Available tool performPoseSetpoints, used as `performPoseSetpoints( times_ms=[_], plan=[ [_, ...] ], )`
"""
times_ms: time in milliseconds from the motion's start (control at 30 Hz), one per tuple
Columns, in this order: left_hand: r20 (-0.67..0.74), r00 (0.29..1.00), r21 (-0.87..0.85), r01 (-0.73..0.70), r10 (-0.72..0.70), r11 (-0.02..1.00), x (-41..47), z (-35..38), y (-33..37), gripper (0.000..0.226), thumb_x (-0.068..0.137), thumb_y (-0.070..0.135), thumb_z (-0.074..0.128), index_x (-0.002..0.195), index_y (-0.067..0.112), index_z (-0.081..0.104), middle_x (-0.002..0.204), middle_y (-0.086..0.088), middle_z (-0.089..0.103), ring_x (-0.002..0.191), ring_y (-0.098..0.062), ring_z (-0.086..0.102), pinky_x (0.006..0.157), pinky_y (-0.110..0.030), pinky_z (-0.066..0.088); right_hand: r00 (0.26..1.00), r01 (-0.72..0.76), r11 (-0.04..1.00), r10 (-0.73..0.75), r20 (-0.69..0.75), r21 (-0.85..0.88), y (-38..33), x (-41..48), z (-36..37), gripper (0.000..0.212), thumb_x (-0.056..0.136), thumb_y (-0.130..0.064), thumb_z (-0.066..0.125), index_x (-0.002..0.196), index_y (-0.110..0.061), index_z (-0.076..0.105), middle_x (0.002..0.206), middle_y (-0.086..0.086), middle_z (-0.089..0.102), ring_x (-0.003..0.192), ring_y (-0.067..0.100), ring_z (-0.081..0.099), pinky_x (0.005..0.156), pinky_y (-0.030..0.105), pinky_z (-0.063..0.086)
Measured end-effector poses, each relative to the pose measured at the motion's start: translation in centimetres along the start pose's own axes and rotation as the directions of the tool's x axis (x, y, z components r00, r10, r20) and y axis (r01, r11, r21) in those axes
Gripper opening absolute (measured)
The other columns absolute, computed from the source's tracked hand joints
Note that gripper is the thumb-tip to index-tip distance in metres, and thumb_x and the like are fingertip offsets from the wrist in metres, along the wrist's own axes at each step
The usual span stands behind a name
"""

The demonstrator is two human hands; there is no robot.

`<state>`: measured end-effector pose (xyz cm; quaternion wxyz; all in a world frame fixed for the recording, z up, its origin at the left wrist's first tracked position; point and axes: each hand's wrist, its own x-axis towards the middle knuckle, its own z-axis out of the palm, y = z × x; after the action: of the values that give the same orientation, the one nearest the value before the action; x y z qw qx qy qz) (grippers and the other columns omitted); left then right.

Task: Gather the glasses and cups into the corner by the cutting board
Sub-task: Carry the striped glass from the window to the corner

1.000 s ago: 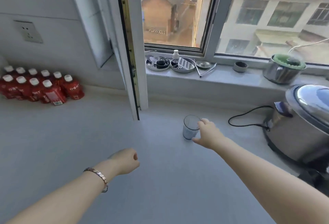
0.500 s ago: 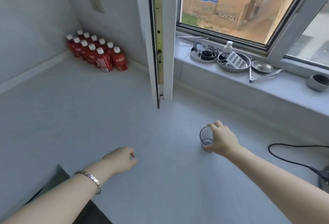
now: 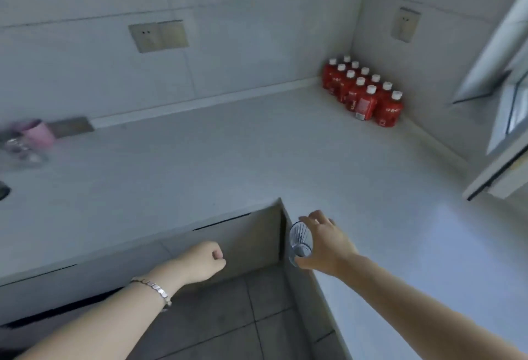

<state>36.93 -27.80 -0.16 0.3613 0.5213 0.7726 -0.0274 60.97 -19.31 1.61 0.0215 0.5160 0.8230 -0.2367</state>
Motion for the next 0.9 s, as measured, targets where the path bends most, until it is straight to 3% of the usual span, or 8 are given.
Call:
performPoseSetpoints(
  times_ms=[200, 267, 367, 500, 700, 900],
  plan=[
    [-0.1, 0.986, -0.049, 0.126, -0.13, 0.991, -6.3, -4.8, -18.2, 0.007, 0.09, 0.025, 0.049, 0.088, 0.024, 0.055, 0.101, -0.006, 0.063, 0.098, -0.022, 0.058, 0.081, -0.026, 0.042, 0.981, 0.19, 0.981, -0.189, 0.04, -0.04, -17.8, 3.0, 4.9, 0.083, 0.07, -0.043, 0.07, 0.142, -0.022, 0.034, 0.139, -0.002, 0.037, 0.125, 0.023, 0.044, 0.098, 0.033, 0.047],
    [-0.11, 0.98, -0.075, 0.158, -0.166, 0.985, -8.3, -6.2, -23.8, 0.015, 0.088, 0.022, 0.046, 0.074, 0.026, 0.051, 0.085, -0.005, 0.053, 0.08, -0.02, 0.046, 0.065, -0.026, 0.035, 0.972, 0.227, 0.973, -0.224, 0.064, -0.047, -23.2, 3.6, 6.7, 0.083, 0.072, -0.043, 0.07, 0.143, -0.022, 0.033, 0.139, -0.002, 0.036, 0.125, 0.022, 0.044, 0.097, 0.033, 0.047],
    [-0.146, 0.963, -0.133, 0.208, -0.227, 0.969, -10.5, -8.3, -30.8, 0.031, 0.083, 0.017, 0.043, 0.055, 0.024, 0.032, 0.069, -0.004, 0.039, 0.071, -0.019, 0.033, 0.05, -0.027, 0.017, 0.954, 0.287, 0.955, -0.277, 0.117, -0.075, -30.4, 4.4, 8.8, 0.083, 0.073, -0.042, 0.069, 0.144, -0.022, 0.031, 0.141, -0.002, 0.035, 0.125, 0.022, 0.044, 0.1, 0.032, 0.046],
    [-0.201, 0.932, -0.187, 0.265, -0.3, 0.946, -12.0, -11.3, -38.1, 0.032, 0.081, 0.014, 0.044, 0.055, 0.027, 0.031, 0.07, -0.001, 0.038, 0.071, -0.018, 0.033, 0.049, -0.025, 0.016, 0.928, 0.357, 0.924, -0.334, 0.167, -0.136, -38.6, 6.4, 10.7, 0.085, 0.073, -0.042, 0.07, 0.145, -0.023, 0.03, 0.141, -0.003, 0.034, 0.126, 0.021, 0.044, 0.099, 0.03, 0.044],
    [-0.205, 0.908, -0.234, 0.317, -0.366, 0.919, -11.3, -15.9, -46.5, 0.035, 0.086, 0.016, 0.044, 0.056, 0.026, 0.029, 0.063, 0.004, 0.029, 0.053, -0.011, 0.025, 0.05, -0.023, 0.017, 0.903, 0.418, 0.895, -0.389, 0.182, -0.16, -48.0, 12.4, 12.4, 0.085, 0.071, -0.041, 0.072, 0.144, -0.022, 0.031, 0.141, -0.003, 0.035, 0.127, 0.021, 0.044, 0.098, 0.03, 0.044],
    [-0.21, 0.907, -0.219, 0.32, -0.364, 0.922, -6.7, -22.9, -53.6, 0.01, 0.088, 0.018, 0.044, 0.079, 0.019, 0.04, 0.086, -0.005, 0.039, 0.075, -0.019, 0.035, 0.05, -0.025, 0.02, 0.889, 0.446, 0.884, -0.419, 0.185, -0.142, -56.4, 21.9, 14.3, 0.085, 0.069, -0.041, 0.071, 0.143, -0.022, 0.033, 0.14, -0.004, 0.036, 0.128, 0.02, 0.044, 0.101, 0.03, 0.043]
  ],
)
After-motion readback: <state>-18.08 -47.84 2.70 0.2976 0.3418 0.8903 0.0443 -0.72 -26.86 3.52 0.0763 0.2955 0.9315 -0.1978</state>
